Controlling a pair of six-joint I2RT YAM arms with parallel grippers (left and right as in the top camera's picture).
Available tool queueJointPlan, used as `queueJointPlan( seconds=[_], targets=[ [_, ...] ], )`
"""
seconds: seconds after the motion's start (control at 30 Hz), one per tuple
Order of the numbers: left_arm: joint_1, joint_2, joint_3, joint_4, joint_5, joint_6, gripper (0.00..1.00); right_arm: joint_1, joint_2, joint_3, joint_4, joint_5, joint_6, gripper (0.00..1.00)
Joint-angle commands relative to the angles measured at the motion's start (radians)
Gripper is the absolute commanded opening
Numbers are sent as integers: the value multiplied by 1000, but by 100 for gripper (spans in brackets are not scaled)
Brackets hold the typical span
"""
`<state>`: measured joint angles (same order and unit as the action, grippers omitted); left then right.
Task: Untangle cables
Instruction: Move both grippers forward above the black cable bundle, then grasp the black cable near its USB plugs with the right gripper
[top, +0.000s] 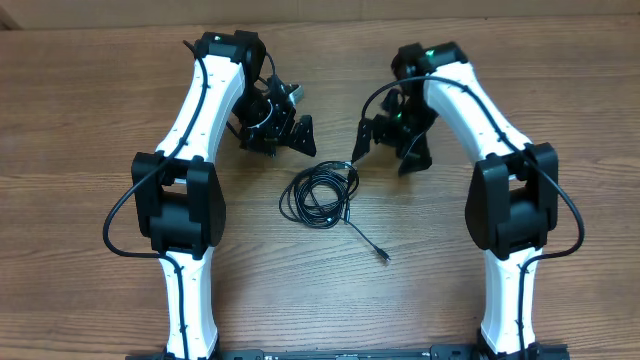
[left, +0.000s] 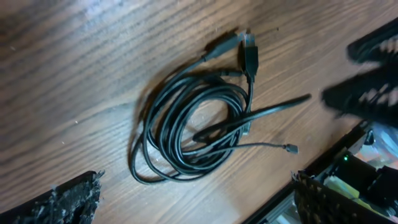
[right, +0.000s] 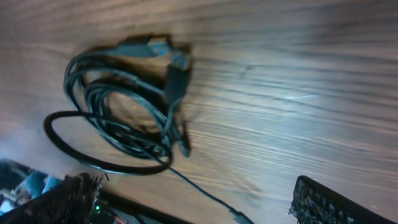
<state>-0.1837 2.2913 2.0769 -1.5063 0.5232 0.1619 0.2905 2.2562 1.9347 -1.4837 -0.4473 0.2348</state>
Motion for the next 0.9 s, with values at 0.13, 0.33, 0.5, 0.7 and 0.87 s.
queueJointPlan(
  seconds=[0.13,0.33,0.5,0.7,0.87],
  targets=[
    [-8,5,-5,10,-44,25,100,93,-3,-10,25,-119,-148,100],
    [-7,5,-5,11,-45,25,99,109,-3,-10,25,17,-154,100],
    [-6,5,-5,12,-70,25,99,109,-3,-11,66,93,-154,100],
    [-6,5,-5,18,-115,24,100,109,-3,-11,162,156,-158,100],
    [-6,5,-5,18,-116,24,100,109,-2,-12,169,156,-158,93]
  ],
)
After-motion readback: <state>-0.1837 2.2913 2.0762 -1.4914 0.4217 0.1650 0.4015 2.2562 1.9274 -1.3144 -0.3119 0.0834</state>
